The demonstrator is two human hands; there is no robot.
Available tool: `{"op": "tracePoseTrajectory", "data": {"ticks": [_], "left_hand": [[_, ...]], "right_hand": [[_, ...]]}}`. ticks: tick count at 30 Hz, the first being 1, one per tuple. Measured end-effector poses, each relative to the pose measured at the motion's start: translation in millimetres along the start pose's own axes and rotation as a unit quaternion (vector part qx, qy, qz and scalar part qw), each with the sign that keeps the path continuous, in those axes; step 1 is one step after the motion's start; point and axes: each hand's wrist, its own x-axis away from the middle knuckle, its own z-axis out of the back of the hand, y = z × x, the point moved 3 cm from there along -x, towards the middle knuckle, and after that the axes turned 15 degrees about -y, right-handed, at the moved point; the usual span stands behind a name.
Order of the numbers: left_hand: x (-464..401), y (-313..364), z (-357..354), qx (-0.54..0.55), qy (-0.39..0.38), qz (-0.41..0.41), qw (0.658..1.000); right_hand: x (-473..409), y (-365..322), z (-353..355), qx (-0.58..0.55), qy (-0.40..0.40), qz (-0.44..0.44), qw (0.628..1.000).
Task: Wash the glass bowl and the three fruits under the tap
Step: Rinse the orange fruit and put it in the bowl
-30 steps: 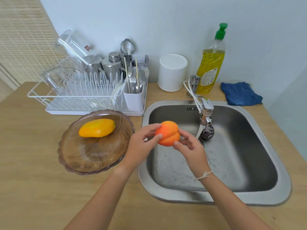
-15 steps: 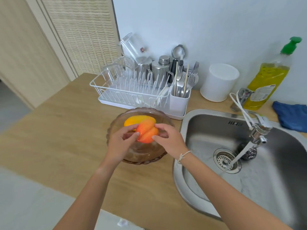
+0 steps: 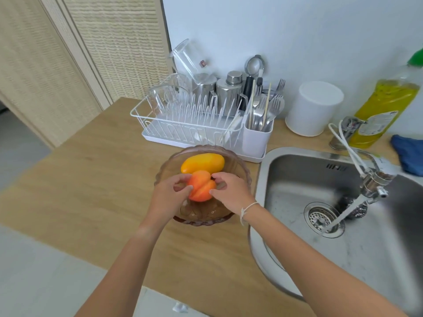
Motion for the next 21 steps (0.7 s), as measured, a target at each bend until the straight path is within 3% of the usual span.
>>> {"op": "tracePoseTrajectory", "data": {"ticks": [4, 7, 14, 21], "left_hand": [[5.2, 25.7, -1.6, -0.007, 0.051, -0.036, 0.998], [8.2, 54.8, -19.2, -0.003, 0.035, -0.08, 0.996], [7.2, 89.9, -140.4, 0.035, -0.151, -0.116, 0.981], [14.2, 96.6, -282.0, 0.112, -0.319, 0.002, 0.941]], "right_hand": [[20.9, 2.3, 17.9, -0.072, 0.034, 0.019, 0.997], [47.2, 14.9, 39.3, -0.128, 0.089, 0.029, 0.987], [127.2, 85.9, 84.8, -0.185, 0.188, -0.029, 0.964], [201.3, 191.8, 130.8, -0.231, 0.271, -0.14, 0.924]]}}
